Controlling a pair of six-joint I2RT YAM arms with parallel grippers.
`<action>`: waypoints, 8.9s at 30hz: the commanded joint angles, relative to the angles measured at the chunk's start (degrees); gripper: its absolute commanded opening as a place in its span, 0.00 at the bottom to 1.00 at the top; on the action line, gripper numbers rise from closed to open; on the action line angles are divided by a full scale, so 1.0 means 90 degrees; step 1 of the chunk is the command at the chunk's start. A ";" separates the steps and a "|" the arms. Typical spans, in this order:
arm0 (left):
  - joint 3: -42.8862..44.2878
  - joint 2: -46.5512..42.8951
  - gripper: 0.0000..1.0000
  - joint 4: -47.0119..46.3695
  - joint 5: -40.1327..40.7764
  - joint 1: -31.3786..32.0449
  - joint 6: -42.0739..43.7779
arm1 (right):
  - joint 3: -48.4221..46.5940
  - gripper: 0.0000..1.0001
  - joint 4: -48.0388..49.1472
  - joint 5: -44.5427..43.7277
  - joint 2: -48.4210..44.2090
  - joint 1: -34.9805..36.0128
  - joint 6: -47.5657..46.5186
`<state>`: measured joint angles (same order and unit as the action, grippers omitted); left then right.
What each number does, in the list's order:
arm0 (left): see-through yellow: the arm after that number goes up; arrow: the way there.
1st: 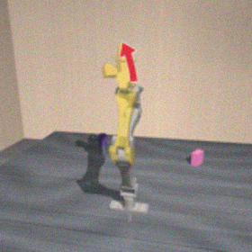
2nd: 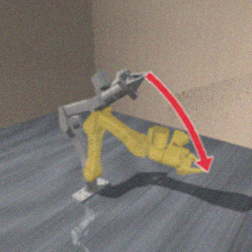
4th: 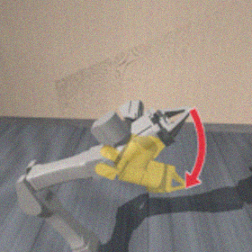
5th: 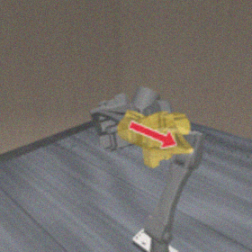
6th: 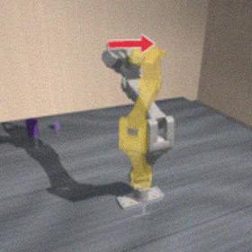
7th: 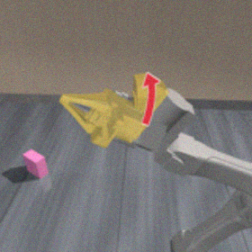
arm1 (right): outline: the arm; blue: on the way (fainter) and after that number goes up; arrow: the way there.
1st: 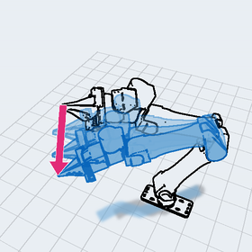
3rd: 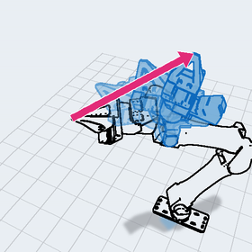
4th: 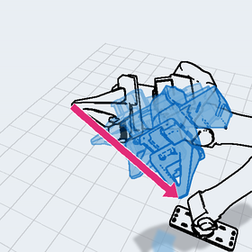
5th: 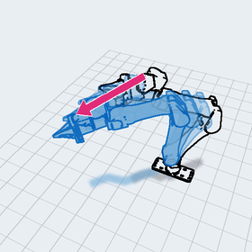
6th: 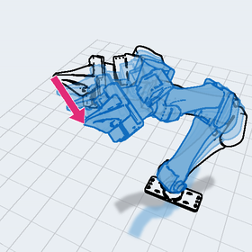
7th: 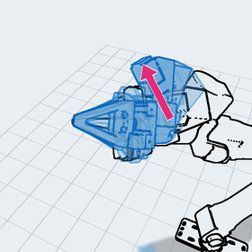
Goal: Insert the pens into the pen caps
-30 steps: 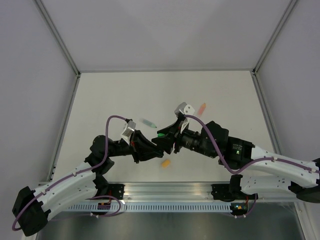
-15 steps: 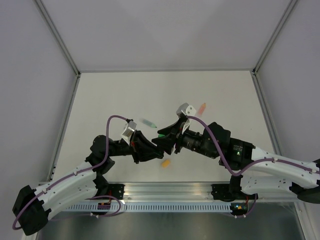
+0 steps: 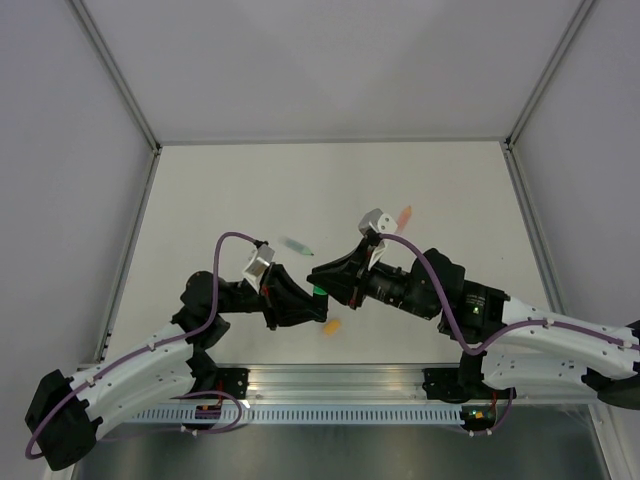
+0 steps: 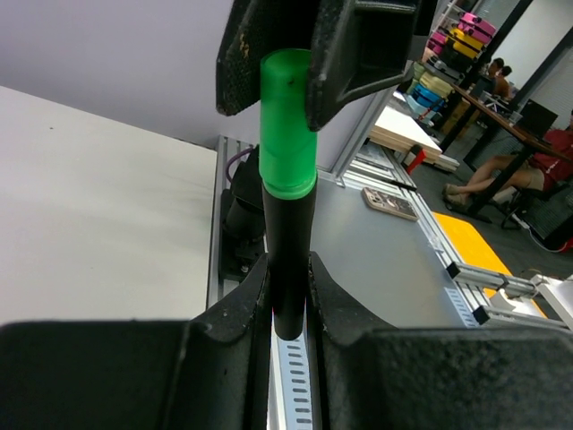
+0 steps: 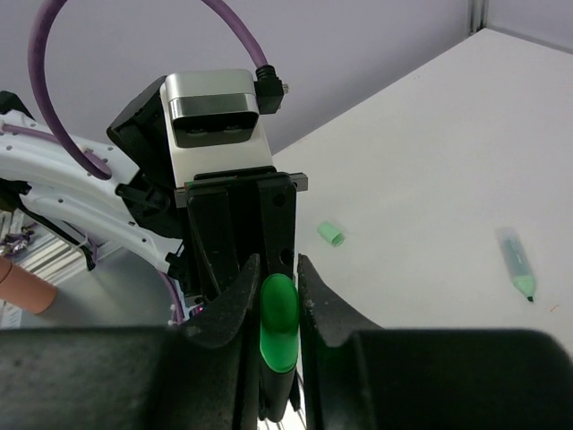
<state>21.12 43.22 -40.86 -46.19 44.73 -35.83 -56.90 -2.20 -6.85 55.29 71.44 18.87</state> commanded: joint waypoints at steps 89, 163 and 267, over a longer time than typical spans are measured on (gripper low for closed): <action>0.2204 0.1457 0.02 0.0106 0.0924 -0.1318 -0.1712 | 0.3149 0.00 0.1855 0.1915 -0.0342 -0.0018 0.0784; 0.0846 0.1633 0.02 -0.1866 -0.1195 -0.1308 -0.2024 | 0.1030 0.00 0.1006 -0.0274 -0.0313 -0.0018 -0.0066; 0.0241 0.0735 0.02 0.0048 -0.0375 0.0294 0.0740 | 0.0981 0.54 0.0459 -0.0245 -0.0977 -0.0018 0.0149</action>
<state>23.42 50.74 -36.99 -49.01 47.07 -30.39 -48.25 0.40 -8.03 46.09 71.02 19.73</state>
